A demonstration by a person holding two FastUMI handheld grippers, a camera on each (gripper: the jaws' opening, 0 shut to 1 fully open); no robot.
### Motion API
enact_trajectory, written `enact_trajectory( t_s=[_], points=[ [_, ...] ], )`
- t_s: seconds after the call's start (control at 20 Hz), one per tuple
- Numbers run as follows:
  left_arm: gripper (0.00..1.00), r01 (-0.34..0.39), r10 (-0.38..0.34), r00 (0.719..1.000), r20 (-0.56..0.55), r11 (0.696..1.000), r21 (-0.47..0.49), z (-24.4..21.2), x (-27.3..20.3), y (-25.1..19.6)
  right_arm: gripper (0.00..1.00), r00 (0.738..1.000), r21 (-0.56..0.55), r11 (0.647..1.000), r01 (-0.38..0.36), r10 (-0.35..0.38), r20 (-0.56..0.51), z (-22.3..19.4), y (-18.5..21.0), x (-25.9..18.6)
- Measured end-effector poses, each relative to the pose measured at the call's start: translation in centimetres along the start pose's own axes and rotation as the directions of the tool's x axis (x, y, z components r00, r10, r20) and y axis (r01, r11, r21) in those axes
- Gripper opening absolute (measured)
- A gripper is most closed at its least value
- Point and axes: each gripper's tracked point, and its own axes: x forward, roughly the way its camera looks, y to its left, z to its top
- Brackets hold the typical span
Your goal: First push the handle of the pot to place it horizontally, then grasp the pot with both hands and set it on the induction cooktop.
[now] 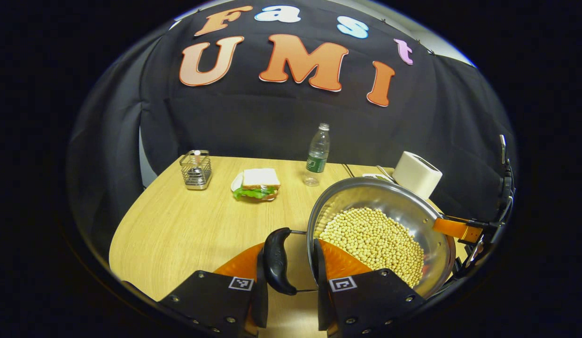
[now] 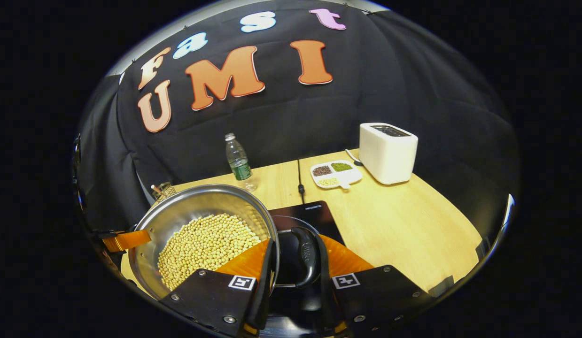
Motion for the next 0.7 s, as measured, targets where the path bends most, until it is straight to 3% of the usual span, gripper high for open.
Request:
enact_trajectory(
  t_s=[0.4, 0.7],
  points=[
    [0.43, 0.048, -0.047, 0.998, -0.034, 0.999, 0.026, -0.9, 2.2, -5.0, 0.45, 0.999, 0.038, 0.998, 0.049, -0.049, -0.005, 0.0, -5.2, -0.2],
    [0.43, 0.060, -0.059, 0.997, -0.053, 0.998, 0.019, -1.9, 3.1, -6.4, 0.45, 0.998, 0.040, 0.997, 0.067, -0.066, -0.016, -0.2, -6.8, -0.2]
  ],
)
